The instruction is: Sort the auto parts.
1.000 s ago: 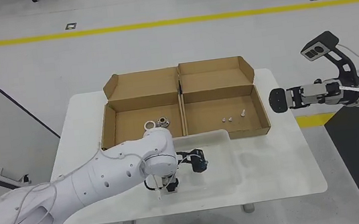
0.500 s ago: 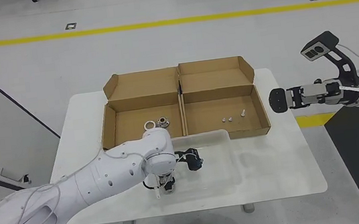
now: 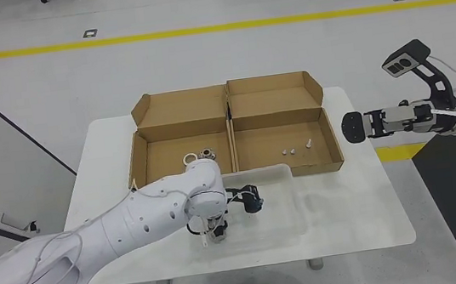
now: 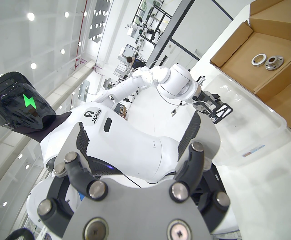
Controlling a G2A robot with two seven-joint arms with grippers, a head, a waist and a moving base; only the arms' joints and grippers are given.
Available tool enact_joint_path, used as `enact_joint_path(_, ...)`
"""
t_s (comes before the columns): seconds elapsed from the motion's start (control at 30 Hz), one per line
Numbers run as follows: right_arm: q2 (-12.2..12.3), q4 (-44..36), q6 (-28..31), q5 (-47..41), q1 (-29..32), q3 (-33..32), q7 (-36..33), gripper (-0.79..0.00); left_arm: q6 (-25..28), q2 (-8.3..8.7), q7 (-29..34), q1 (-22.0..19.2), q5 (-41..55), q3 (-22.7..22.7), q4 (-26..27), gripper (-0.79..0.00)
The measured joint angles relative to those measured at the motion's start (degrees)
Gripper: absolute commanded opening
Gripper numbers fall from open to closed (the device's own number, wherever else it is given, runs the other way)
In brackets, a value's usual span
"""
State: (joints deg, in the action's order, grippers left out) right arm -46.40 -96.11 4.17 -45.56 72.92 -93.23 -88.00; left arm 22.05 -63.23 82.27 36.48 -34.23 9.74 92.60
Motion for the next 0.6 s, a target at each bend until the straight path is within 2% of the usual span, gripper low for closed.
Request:
enact_joint_path(0.17, 0.0, 0.0, 0.0, 0.0, 0.0, 0.0, 0.0, 0.0, 1.45, -1.11, -1.47, -0.68, 0.44, 0.0, -2.45, -0.425)
enact_joint_path(0.3, 0.0, 0.0, 0.0, 0.0, 0.0, 0.0, 0.0, 0.0, 2.12, -1.35, -2.14, -1.1, 1.36, 0.0, -2.5, -0.425)
enact_joint_path(0.6, 0.0, 0.0, 0.0, 0.0, 0.0, 0.0, 0.0, 0.0, 0.95, 0.6, -0.96, -3.12, 2.81, 0.0, -0.42, -0.434)
